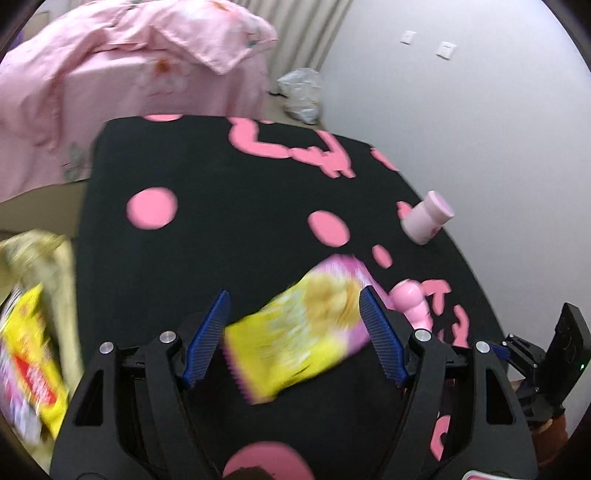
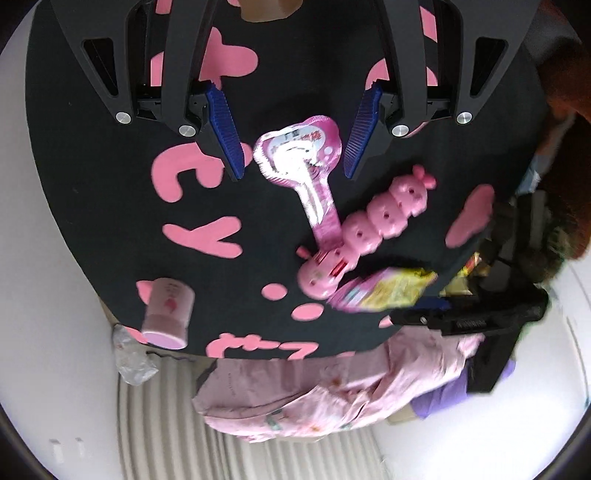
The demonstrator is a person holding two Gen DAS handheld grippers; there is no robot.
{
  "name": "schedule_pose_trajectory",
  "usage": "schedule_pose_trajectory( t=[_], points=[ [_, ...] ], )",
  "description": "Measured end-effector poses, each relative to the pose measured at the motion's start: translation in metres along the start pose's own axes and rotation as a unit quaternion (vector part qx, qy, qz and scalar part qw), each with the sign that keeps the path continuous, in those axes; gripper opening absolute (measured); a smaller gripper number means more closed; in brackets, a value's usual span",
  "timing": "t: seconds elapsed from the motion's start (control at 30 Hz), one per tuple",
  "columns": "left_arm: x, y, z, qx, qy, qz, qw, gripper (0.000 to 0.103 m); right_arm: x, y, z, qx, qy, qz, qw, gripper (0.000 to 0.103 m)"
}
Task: Collect trash
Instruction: 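Move the left tool to the yellow chip bag while the right tool reaches the pink lollipop wrapper, then grasp the yellow chip bag with the left tool while the right tool grasps the pink lollipop wrapper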
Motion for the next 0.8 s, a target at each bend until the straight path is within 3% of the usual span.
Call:
schedule_pose_trajectory(
  t=[0.1,0.3,0.53,0.73,0.8],
  points=[
    [0.004,0.01,0.015,-0.01,-0.014,0.011,0.9998,0.069,-0.002,0.002,-0.013,0.013,0.037,0.015,0.999,0.053],
    [-0.012,0.004,0.018,-0.019,-0.015,-0.054,0.9983,0.069,-0.022,0.007,-0.012,0.014,0.034,-0.023,0.999,0.053],
    [-0.029,0.002,-0.027,0.044,-0.029,-0.102,0.9934,0.069,-0.028,0.02,-0.005,0.006,0.032,-0.032,0.999,0.054],
    [-0.035,0.009,-0.038,0.061,-0.059,-0.13,0.9878,0.069,-0.029,0.019,-0.006,0.004,0.032,-0.035,0.999,0.054],
    [-0.035,0.01,-0.039,0.065,-0.071,-0.133,0.9864,0.064,-0.03,0.019,-0.006,0.004,0.032,-0.037,0.999,0.054]
  ],
)
Point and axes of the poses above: each gripper's, at about its wrist camera, not at the fingertips, and z roughly against the way its jaws point, x to its left, y to its underside, the point moved 8 cm from there along -z, roughly the way its jaws point, and after that the axes turned 12 degrees about x, right-handed, at the moved point
